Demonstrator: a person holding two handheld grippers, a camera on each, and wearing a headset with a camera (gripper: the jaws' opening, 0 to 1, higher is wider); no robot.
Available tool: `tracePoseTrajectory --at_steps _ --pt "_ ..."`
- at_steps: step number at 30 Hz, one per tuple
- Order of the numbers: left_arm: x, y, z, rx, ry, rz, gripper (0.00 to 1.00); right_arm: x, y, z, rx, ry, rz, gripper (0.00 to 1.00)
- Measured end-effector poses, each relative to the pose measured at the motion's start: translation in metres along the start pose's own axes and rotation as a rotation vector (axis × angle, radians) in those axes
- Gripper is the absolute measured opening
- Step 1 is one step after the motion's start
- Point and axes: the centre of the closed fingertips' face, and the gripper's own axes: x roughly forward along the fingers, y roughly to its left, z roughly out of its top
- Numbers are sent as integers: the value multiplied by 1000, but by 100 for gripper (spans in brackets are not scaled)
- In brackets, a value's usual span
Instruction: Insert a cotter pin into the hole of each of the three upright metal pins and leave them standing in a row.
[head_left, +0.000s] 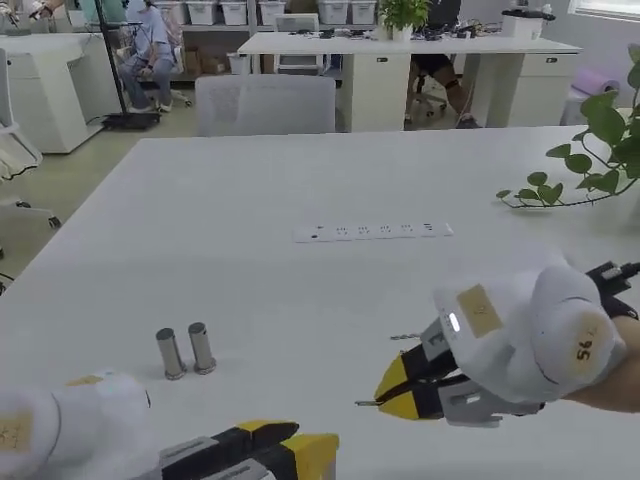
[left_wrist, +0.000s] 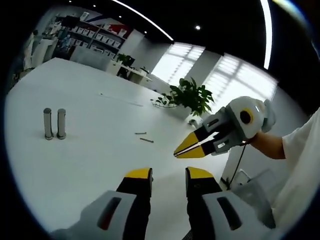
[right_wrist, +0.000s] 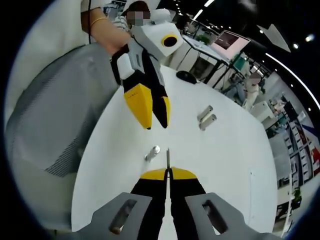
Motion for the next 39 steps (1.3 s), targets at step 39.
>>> tracePoseTrajectory --at_steps 39 --pt "6 -2 -6 -121 -10 -18 1 15 14 32 -39 -54 -19 2"
